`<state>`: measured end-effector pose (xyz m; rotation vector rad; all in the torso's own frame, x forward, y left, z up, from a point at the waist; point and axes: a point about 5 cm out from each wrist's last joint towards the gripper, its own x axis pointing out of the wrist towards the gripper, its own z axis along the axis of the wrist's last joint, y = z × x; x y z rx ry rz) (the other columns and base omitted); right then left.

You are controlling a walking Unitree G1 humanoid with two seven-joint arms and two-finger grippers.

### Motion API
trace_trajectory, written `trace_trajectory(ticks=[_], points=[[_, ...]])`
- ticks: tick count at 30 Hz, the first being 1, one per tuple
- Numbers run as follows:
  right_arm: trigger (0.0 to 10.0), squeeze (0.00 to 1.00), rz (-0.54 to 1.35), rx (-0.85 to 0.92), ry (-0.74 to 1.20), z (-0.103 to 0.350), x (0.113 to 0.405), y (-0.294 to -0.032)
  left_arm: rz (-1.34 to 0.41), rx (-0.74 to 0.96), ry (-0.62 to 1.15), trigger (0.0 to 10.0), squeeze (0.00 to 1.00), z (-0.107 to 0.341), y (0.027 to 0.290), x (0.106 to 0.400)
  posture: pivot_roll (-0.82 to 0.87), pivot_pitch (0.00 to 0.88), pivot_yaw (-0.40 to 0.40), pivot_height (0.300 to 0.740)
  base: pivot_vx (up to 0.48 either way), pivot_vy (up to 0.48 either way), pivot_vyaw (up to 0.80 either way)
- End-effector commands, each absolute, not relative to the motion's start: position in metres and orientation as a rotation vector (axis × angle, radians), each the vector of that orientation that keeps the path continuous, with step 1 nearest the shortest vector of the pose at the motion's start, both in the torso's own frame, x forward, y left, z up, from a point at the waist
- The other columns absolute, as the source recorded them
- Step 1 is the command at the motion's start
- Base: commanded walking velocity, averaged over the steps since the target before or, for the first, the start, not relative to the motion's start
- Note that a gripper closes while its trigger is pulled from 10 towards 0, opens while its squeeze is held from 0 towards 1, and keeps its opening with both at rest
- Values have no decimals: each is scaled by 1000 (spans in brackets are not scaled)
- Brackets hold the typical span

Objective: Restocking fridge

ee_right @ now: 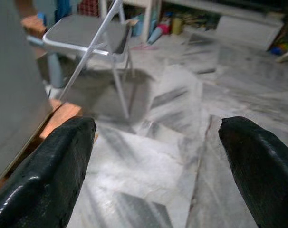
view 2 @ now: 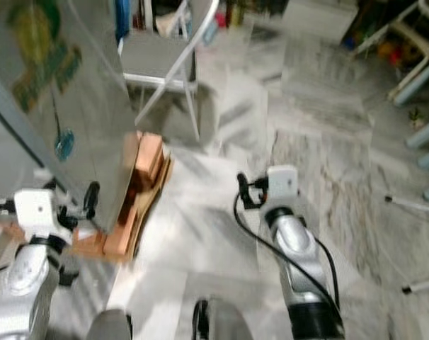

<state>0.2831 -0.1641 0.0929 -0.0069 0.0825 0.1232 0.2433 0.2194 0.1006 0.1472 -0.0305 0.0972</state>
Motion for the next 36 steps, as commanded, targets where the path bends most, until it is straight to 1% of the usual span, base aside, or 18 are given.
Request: trace_trajectory(ticks=[1,2,3,4,5,7,8,12,17,21,27,31,36], points=[[10000,0,113,3,66,94,282,-164,125,190,-22,10000,0,97,226,241,109,115,-72,740,0,0,0],[10000,0,108,4,62,94,281,-164,119,190,-19,10000,0,96,226,243,107,103,-58,740,0,0,0],[10000,0,85,12,57,92,279,-166,75,196,-14,10000,0,95,221,251,97,88,-37,740,0,0,0],[10000,0,85,12,57,92,279,-166,75,196,-14,10000,0,95,221,251,97,88,-37,740,0,0,0],[10000,0,65,20,51,91,278,-167,42,204,-11,10000,0,94,217,256,84,76,-12,740,0,0,0],[10000,0,53,24,46,90,277,-167,4,222,-8,10000,0,92,214,263,74,68,2,740,0,0,0],[10000,0,30,28,39,90,278,-168,-34,237,1,10000,0,91,212,274,61,57,21,740,0,0,0],[10000,0,-10,36,17,91,278,-170,-61,252,3,10000,0,92,213,290,23,38,56,740,0,0,0],[10000,0,-22,28,12,91,277,-173,-53,240,8,10000,0,93,217,298,14,55,44,740,0,0,0],[10000,0,0,9,29,90,272,-176,0,209,25,10000,0,86,225,298,18,83,-14,740,0,0,0],[10000,0,46,-1,46,91,271,-173,81,195,25,10000,0,83,230,302,31,114,-53,740,0,0,0],[10000,0,52,0,45,92,272,-170,120,189,19,10000,0,87,234,311,25,125,-48,740,0,0,0],[10000,0,52,4,50,91,269,-168,117,177,7,10000,0,95,234,325,12,125,-38,740,0,0,0]])
